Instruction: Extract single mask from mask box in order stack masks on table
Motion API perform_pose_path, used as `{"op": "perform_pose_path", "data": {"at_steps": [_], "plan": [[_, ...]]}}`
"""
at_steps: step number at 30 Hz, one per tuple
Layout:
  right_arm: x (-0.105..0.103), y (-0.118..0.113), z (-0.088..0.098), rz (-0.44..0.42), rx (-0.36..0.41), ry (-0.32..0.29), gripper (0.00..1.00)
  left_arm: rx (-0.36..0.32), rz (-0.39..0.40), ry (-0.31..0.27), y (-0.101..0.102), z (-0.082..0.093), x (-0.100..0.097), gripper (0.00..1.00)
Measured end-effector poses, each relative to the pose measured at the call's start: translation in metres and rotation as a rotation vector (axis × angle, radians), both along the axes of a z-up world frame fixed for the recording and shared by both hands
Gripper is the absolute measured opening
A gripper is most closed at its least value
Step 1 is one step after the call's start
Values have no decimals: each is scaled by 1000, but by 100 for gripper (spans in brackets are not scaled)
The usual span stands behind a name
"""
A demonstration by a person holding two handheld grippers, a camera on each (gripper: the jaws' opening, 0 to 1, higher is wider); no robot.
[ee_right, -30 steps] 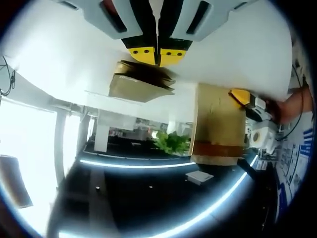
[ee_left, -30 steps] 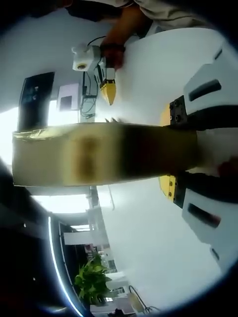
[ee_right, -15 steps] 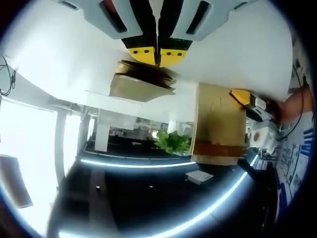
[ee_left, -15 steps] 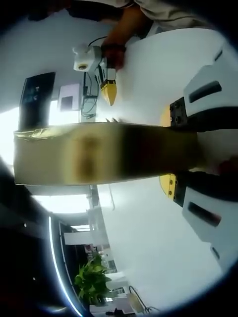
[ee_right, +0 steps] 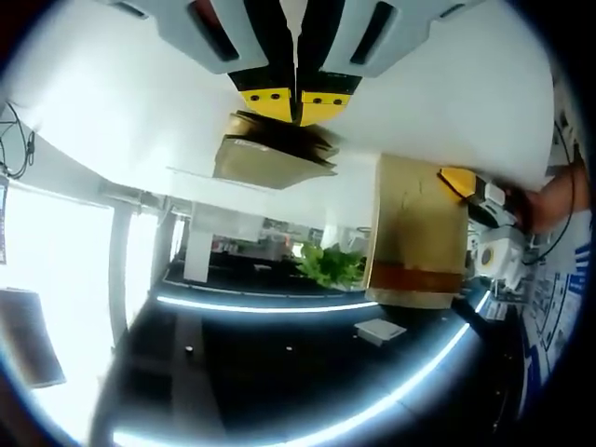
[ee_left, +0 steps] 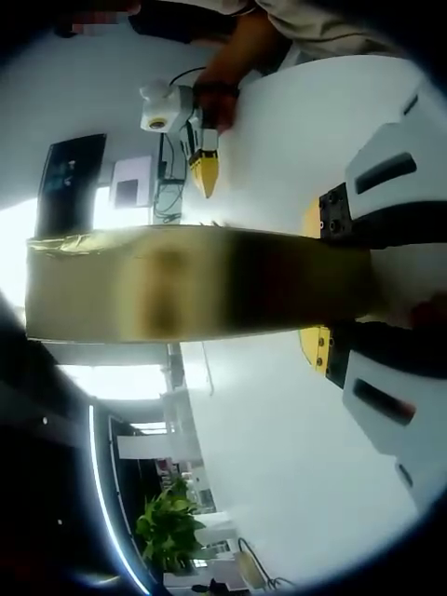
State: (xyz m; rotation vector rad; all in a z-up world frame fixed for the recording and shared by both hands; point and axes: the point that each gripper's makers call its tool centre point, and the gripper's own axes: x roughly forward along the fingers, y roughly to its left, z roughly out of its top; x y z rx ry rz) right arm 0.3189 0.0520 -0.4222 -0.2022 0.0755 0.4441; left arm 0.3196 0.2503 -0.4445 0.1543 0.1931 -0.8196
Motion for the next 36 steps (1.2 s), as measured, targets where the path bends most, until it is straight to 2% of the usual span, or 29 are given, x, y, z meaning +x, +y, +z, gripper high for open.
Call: {"op": "perform_pose_path", "data": {"at_steps": [11, 14, 30, 36], "plan": [[5, -4, 4, -12, -10, -3, 0, 0, -1, 0, 2, -1, 2, 20], [0, 5, 10, 3, -9, -9, 0, -1, -2, 1, 3, -1, 3, 20], [-10, 36, 65, 102, -38, -104, 0, 0, -1, 2, 2, -1, 2, 20], [-4, 43, 84, 126, -102, -146, 0, 2, -1, 1, 0, -1, 0, 20]]}}
